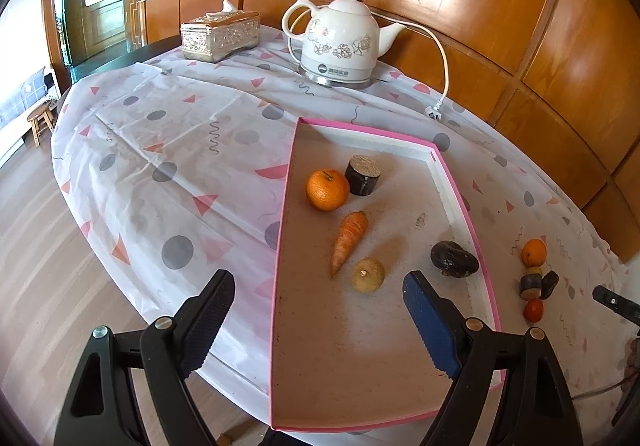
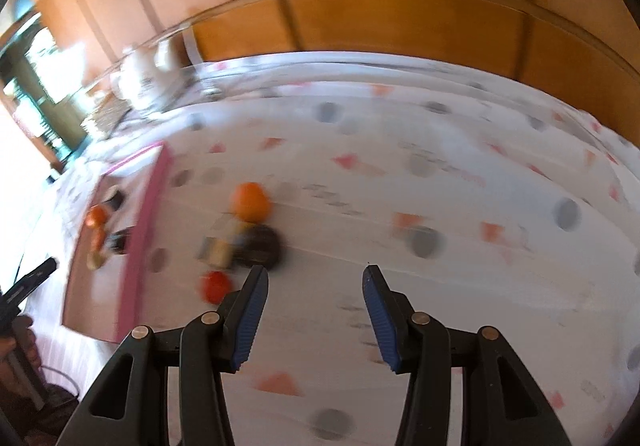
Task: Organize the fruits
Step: 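Move the right tool toward the produce beside the tray, then lower the right gripper over the cut log piece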
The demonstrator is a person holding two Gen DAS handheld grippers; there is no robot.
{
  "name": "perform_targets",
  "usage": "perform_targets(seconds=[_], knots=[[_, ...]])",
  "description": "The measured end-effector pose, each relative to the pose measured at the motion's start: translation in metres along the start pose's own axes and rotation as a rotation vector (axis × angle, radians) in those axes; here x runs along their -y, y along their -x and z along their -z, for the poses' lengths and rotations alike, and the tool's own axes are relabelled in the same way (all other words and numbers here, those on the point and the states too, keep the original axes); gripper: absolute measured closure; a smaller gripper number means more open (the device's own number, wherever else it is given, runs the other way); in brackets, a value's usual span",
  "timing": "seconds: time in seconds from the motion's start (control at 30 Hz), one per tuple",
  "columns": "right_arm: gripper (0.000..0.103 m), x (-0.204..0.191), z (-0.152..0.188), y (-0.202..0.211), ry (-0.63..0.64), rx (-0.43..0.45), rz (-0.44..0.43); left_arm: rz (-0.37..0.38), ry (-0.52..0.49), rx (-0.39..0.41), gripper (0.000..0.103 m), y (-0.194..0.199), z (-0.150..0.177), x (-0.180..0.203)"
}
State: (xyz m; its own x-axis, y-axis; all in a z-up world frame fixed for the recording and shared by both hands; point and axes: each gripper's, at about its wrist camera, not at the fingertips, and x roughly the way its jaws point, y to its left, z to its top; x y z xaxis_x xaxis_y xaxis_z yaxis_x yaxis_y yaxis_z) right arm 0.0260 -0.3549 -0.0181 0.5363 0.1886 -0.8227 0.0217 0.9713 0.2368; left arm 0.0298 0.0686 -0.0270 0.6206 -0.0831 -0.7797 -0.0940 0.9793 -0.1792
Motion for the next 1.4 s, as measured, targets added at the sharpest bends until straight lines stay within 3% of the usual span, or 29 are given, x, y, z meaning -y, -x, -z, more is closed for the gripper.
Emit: perform_targets(seconds=[0.2, 0.47, 0.87, 1.03, 1.3, 1.4], knots=[[0.053, -0.078, -0.011, -0.018, 0.151, -0.011, -0.121, -0.002, 0.021, 0.001, 0.017, 0.0, 0.0, -0.009], [0.053, -0.153, -0.016, -0.037, 0.272, -0.036, -0.21, -0.026, 0.094, 0.019, 0.017, 0.005, -0.004, -0.039], [0.053, -0.222, -0.018, -0.063, 0.382, -0.059, -0.236, -0.065, 0.198, 0.04, 0.017, 0.01, -0.006, -0.076], [0.053, -0.219, -0.018, -0.061, 0.379, -0.03, -0.214, -0.058, 0.191, 0.037, 0.016, 0.008, -0.005, -0.076], [0.053, -0.125, -0.023, -0.067, 0.212, -0.057, -0.016, -0.044, 0.188, 0.013, 0.016, 0.0, -0.004, -0.072], [0.053, -0.103, -0.026, -0.073, 0.181, -0.08, 0.016, -0.041, 0.181, 0.008, 0.016, -0.002, -0.004, -0.069]])
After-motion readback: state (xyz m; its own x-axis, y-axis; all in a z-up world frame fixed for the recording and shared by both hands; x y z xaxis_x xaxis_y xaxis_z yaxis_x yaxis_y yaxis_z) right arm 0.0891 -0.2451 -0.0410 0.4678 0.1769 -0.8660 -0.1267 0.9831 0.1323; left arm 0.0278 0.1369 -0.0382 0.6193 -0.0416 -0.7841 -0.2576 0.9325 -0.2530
